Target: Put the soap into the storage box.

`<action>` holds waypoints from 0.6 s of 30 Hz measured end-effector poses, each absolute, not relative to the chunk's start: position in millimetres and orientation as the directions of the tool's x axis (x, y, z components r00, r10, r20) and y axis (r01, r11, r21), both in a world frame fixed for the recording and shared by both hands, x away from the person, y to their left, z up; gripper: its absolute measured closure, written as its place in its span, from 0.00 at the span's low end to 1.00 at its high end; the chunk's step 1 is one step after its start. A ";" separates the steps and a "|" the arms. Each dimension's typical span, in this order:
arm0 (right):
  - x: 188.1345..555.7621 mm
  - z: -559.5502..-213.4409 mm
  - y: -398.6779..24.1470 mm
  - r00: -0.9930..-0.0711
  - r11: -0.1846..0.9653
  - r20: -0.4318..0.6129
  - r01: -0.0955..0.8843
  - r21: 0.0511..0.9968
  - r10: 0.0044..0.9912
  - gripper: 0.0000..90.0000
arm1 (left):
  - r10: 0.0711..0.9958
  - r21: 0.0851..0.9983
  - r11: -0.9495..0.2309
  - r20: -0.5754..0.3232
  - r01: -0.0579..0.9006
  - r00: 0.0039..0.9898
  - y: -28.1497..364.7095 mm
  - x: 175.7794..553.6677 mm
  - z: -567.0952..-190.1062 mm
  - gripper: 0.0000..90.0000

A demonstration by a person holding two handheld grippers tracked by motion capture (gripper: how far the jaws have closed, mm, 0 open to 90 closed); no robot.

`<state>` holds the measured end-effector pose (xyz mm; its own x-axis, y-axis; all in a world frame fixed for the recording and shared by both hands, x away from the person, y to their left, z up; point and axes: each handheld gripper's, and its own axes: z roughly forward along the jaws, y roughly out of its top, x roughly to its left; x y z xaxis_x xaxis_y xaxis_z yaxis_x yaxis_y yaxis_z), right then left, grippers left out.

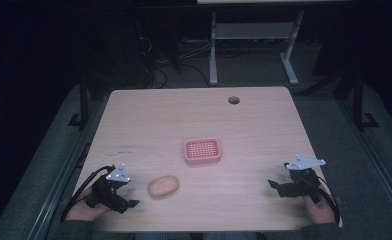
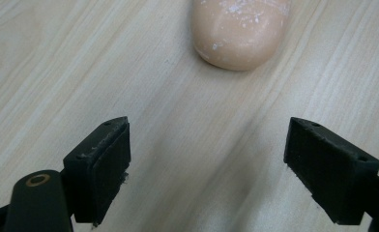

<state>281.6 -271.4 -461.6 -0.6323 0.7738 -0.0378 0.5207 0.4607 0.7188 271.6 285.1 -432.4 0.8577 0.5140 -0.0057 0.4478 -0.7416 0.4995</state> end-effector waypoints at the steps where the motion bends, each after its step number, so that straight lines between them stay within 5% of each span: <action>1: 281.6 -461.8 -271.3 -0.634 0.463 -0.039 0.520 0.718 0.773 0.16 | 0.514 0.502 -0.739 -0.010 0.449 0.858 284.5 271.4 -432.3 0.18; 18: 279.2 -460.7 -272.4 -0.629 0.460 -0.041 0.520 0.720 0.776 0.16 | 0.465 0.477 -0.781 0.013 0.404 0.885 266.5 274.3 -431.7 0.19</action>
